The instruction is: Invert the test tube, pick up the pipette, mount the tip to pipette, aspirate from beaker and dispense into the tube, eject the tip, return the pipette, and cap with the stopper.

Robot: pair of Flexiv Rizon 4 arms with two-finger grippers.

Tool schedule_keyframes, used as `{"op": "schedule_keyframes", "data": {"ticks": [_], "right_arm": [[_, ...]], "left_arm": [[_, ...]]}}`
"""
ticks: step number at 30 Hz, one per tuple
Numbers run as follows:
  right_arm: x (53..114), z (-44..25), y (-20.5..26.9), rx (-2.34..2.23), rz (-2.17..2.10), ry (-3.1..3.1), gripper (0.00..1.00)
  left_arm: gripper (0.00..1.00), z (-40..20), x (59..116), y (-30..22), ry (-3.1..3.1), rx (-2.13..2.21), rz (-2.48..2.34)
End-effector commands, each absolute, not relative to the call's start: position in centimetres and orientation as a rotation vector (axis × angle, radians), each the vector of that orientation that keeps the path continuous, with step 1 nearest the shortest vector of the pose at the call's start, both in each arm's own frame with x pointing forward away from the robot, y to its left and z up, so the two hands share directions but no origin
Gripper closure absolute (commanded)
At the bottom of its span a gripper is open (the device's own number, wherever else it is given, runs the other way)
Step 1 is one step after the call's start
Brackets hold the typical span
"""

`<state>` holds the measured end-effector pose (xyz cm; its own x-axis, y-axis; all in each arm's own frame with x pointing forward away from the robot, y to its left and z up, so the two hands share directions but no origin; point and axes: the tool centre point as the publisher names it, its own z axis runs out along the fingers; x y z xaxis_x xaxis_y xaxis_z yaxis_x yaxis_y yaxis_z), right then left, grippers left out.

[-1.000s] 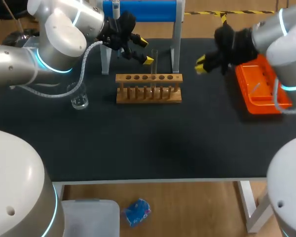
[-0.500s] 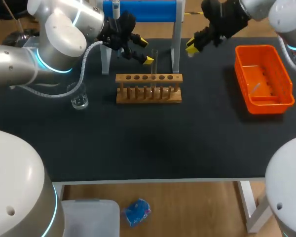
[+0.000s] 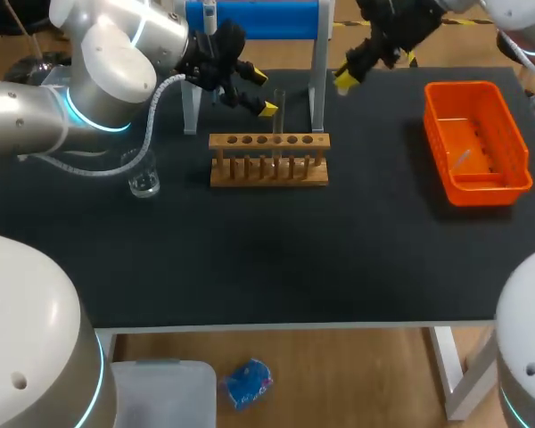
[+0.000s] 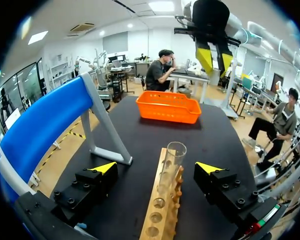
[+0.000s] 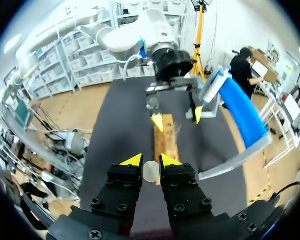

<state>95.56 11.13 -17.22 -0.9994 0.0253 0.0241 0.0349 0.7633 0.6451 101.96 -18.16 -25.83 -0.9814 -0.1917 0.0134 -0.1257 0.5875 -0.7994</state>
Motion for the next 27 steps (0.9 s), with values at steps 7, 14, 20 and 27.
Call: {"op": "schedule_keyframes", "data": {"ticks": [7, 14, 20, 27], "right_arm": [[97.9, -18.4, 16.2, 0.048, -1.091, -2.979, 1.00], [98.3, -19.4, 18.3, 0.089, -1.117, -2.994, 1.00], [98.6, -20.0, 19.2, 0.093, -1.161, -3.019, 1.00], [98.7, -19.9, 19.2, 0.092, -1.172, -3.026, 1.00]], "left_arm": [[0.00, -25.8, 102.1, -18.1, 2.739, -0.272, -1.365], [0.00, -25.8, 102.1, -18.1, 2.739, -0.272, -1.365], [0.00, -25.8, 102.1, -18.1, 2.739, -0.272, -1.365], [0.00, -25.8, 102.1, -18.1, 2.739, -0.272, -1.365]]}}
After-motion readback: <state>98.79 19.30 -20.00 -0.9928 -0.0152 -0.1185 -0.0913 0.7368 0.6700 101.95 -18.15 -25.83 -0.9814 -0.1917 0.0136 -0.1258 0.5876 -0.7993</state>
